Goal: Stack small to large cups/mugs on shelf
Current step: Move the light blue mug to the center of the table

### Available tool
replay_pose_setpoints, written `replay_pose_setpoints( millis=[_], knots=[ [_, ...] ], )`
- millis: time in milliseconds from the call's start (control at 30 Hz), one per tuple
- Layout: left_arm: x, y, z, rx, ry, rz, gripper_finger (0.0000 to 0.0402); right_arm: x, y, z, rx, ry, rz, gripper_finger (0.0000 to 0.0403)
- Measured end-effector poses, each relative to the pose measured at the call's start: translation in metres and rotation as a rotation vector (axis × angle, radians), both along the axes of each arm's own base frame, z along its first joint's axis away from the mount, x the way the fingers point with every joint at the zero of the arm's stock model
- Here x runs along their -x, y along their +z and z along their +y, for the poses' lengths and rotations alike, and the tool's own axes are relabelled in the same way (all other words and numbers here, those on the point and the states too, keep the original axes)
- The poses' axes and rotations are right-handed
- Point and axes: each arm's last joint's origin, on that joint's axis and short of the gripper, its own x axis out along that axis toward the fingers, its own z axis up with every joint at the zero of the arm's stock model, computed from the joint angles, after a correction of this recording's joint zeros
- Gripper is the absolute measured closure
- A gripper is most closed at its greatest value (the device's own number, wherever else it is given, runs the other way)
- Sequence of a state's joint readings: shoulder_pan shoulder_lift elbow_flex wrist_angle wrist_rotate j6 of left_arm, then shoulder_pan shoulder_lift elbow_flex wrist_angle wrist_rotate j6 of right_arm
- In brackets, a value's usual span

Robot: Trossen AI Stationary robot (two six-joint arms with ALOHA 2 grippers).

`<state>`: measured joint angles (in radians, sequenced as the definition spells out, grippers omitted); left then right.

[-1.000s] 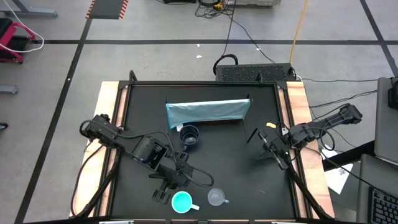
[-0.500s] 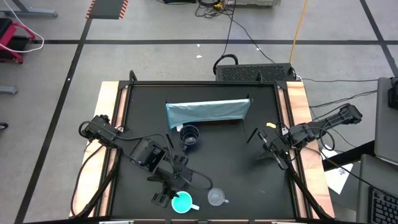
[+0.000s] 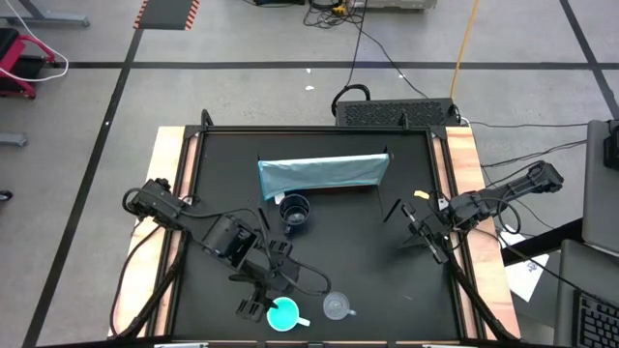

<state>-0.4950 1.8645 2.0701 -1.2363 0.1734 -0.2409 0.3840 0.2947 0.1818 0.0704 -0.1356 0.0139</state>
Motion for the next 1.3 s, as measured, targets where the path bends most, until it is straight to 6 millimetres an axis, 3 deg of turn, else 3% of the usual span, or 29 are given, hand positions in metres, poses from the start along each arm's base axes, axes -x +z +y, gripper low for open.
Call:
replay_pose_setpoints(
  millis=[200,633,1300],
  knots=[
    [-0.006,-0.009,-0.001,-0.029,-0.018,-0.002,0.0101,0.0,0.0,0.0,0.004,0.001,-0.002,0.0403],
    [-0.034,-0.077,-0.011,-0.149,-0.05,0.246,0.0101,0.0,0.0,0.0,0.001,0.0,0.002,0.0403],
    [-0.042,-0.075,-0.018,-0.166,-0.022,0.103,0.0101,0.0,0.0,0.0,0.001,0.0,0.0,0.0403]
  ],
)
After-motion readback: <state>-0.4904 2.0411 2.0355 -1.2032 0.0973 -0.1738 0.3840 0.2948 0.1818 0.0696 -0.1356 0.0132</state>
